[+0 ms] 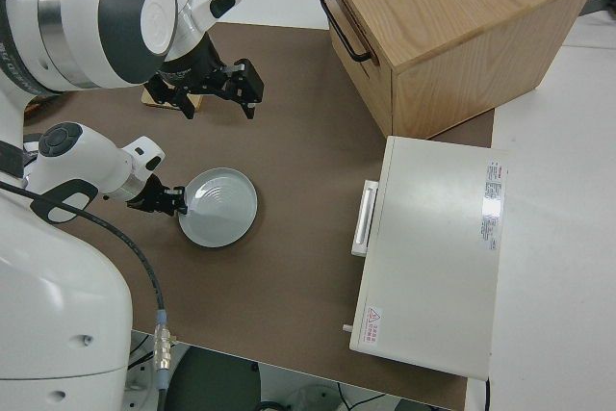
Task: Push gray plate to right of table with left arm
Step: 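Push the gray plate with the left gripper toward the toaster oven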
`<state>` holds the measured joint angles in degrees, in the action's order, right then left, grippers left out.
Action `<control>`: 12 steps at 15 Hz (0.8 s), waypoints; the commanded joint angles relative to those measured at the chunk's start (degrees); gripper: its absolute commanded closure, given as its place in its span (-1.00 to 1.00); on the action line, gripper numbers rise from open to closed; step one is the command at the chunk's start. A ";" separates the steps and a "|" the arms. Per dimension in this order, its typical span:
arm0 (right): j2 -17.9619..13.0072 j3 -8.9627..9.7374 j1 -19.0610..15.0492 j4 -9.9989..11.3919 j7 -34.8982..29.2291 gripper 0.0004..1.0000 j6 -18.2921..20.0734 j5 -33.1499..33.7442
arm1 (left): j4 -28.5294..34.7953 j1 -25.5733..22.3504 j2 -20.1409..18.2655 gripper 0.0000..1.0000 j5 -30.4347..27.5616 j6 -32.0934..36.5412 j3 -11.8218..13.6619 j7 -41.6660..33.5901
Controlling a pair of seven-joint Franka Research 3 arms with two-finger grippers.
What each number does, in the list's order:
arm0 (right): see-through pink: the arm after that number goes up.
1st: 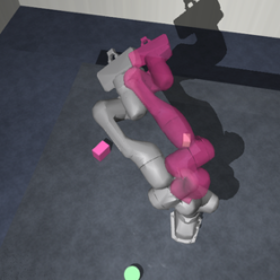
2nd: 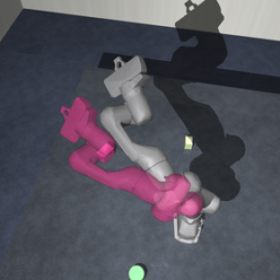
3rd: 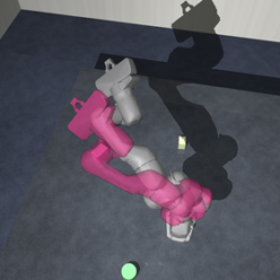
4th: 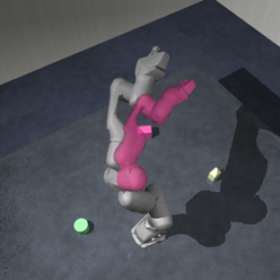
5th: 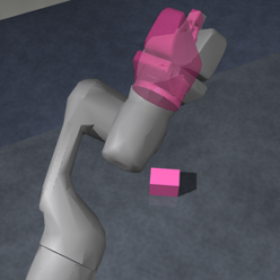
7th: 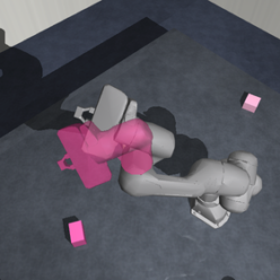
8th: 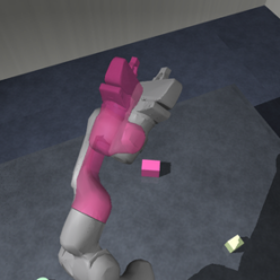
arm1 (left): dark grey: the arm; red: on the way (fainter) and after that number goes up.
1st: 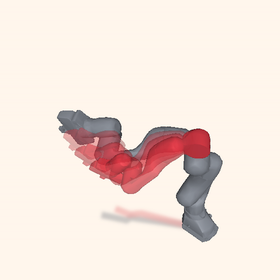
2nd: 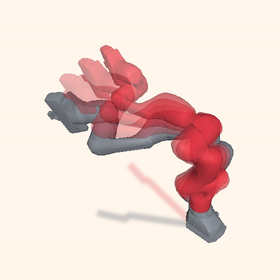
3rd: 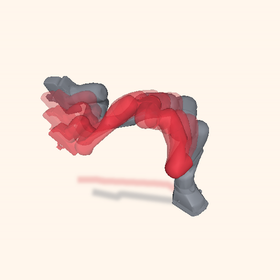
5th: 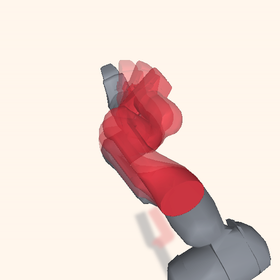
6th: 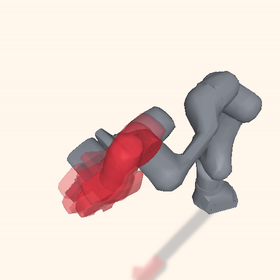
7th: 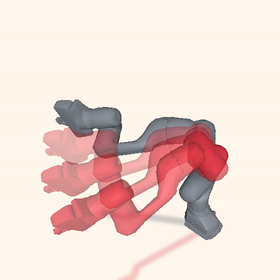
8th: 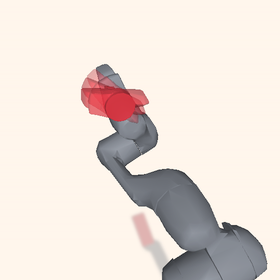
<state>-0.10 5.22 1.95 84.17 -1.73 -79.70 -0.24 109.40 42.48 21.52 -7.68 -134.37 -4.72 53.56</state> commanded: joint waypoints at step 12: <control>-0.43 0.32 -0.63 0.03 0.15 -0.97 0.69 -0.46 | 0.99 -16.18 -18.26 -0.99 -1.11 26.07 1.12 -22.77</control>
<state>-0.10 5.22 1.95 84.17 -1.73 -79.70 -0.24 108.67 31.08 8.36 -7.97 -114.49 -3.35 38.23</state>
